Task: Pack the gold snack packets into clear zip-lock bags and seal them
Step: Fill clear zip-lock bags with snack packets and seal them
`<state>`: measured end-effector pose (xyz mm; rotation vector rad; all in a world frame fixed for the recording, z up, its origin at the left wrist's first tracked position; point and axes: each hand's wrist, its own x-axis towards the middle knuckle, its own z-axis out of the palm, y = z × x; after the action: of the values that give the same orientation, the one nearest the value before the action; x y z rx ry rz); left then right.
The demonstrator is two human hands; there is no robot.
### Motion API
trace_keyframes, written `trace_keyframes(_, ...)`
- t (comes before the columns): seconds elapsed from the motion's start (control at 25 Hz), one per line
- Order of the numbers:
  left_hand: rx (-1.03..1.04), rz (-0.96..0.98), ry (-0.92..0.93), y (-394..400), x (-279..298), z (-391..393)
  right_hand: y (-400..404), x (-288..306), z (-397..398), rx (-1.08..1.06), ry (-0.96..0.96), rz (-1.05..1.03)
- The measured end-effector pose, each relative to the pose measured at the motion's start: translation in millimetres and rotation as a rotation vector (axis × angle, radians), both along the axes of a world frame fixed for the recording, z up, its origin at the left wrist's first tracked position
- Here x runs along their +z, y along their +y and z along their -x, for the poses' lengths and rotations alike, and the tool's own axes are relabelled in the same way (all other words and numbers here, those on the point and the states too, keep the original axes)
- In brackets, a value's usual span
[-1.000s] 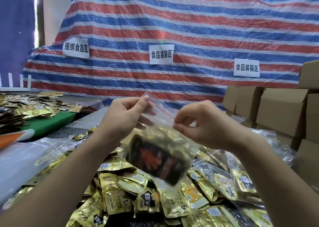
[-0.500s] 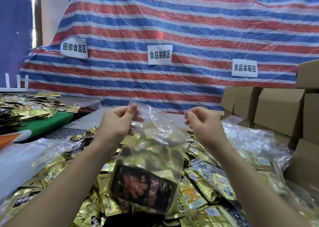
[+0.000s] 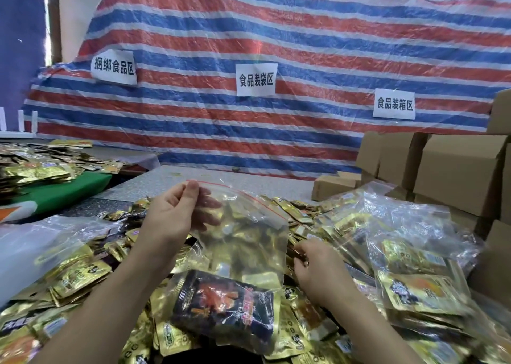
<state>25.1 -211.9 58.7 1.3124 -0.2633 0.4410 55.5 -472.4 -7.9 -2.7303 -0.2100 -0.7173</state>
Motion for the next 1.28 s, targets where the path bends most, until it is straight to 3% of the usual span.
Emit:
trace_keyframes(0.28,0.021,-0.11,0.047,-7.3,-16.0,-1.6,-1.2,-6.8,-10.2,-0.156,-0.031,0.209)
trace_keyframes(0.44,0.001,-0.131,0.044,-8.8,-14.5,0.8,-6.1,8.3,-13.7,-0.198,-0.147,0.158)
trace_keyframes(0.56,0.007,-0.105,0.05,-9.1,-13.3,3.2,-15.7,24.6,-22.7,-0.225,0.029,0.172)
trace_keyframes(0.68,0.02,-0.098,0.05,-9.1,-12.0,4.4,-16.5,35.1,-30.3,-0.263,0.231,0.323)
trace_keyframes(0.84,0.016,-0.071,0.05,-8.8,-11.4,5.1,-12.2,33.4,-35.4,-0.259,0.237,0.426)
trace_keyframes(1.16,0.014,-0.055,0.063,-10.2,-11.1,6.4,-17.0,24.7,-36.4,-0.19,0.075,0.314)
trace_keyframes(1.28,0.027,-0.054,0.073,-9.7,-10.2,6.3,-16.0,31.2,-33.9,-0.141,0.146,0.266)
